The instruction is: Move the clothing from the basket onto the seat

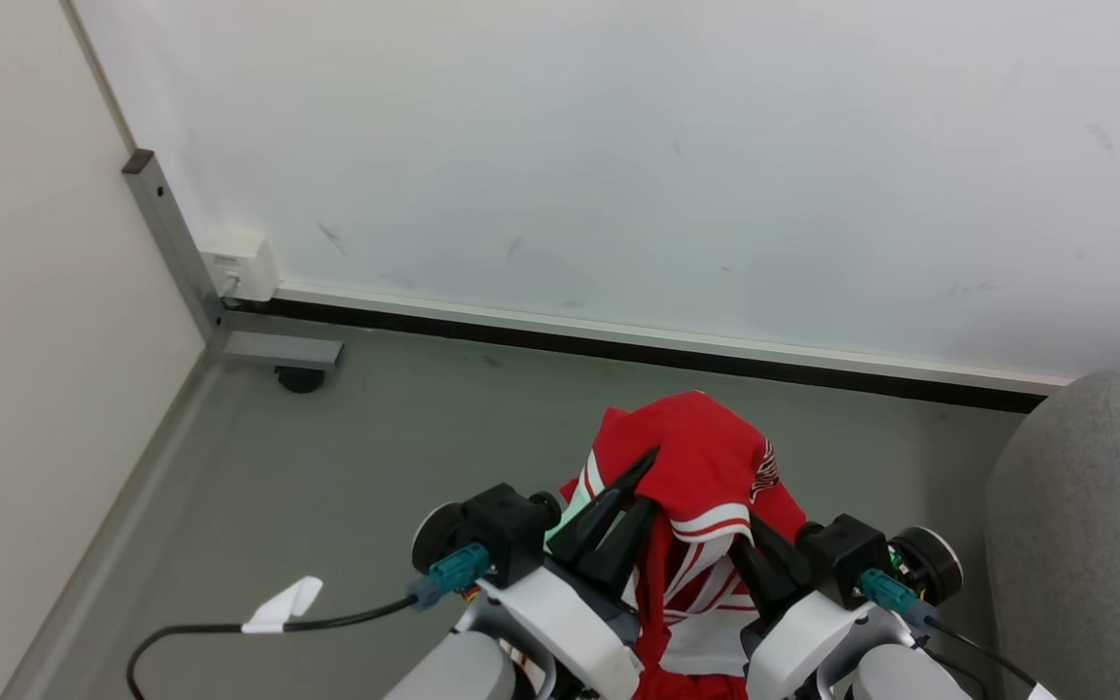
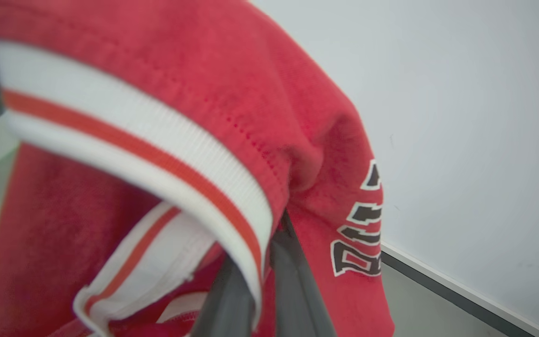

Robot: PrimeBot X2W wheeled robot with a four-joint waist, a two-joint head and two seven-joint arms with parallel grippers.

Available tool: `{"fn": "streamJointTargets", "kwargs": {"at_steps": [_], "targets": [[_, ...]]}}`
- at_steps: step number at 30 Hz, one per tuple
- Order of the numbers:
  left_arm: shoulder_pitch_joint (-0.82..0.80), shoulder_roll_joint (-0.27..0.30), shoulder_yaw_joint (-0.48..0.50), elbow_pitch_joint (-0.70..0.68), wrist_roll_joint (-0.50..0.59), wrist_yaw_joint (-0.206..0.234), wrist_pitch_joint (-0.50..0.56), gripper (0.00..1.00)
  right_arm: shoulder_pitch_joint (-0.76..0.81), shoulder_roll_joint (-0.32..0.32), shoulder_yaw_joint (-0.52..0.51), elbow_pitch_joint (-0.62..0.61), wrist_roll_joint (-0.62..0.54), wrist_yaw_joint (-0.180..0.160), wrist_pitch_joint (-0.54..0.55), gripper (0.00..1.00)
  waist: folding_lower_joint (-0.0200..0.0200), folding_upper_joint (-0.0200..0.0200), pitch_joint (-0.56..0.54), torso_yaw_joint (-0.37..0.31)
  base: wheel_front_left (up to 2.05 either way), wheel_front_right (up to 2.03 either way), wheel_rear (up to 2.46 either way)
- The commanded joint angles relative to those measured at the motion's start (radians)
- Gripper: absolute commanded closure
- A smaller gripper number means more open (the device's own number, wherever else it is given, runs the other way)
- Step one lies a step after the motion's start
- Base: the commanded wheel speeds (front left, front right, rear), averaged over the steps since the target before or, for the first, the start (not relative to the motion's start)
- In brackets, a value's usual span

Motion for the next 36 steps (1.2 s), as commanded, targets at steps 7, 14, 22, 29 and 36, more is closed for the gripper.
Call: {"fn": "streamJointTargets", "kwargs": {"at_steps": [7,14,22,29,36], "targets": [[0.005,0.007,0.011,-0.009,-0.007,0.0,-0.003,0.0,0.018,-0.002,-0.04,-0.046,0.004,-0.002,0.001,1.0,0.0,0.0,0.001,-0.034,0.0,0.0,0.0],[0.03,0.016,0.017,-0.026,-0.002,-0.006,-0.003,0.0,0.031,-0.032,-0.11,-0.097,-0.024,-0.002,0.001,1.0,0.0,0.0,0.005,-0.108,0.0,0.0,0.0],[0.067,0.022,0.017,-0.065,0.03,-0.02,-0.003,0.0,0.044,-0.075,-0.219,-0.163,-0.039,-0.002,0.0,1.0,0.0,0.0,0.014,-0.235,0.0,0.0,0.0],[0.082,0.028,-0.003,-0.087,0.057,-0.032,-0.004,0.0,0.046,-0.104,-0.342,-0.237,-0.05,-0.002,0.001,1.0,0.0,0.0,0.03,-0.355,0.0,0.0,0.0],[0.071,0.033,0.007,-0.095,0.084,-0.037,-0.004,0.0,0.055,-0.133,-0.415,-0.32,-0.068,-0.002,0.001,1.0,0.0,0.0,0.053,-0.477,0.0,0.0,0.0]]}}
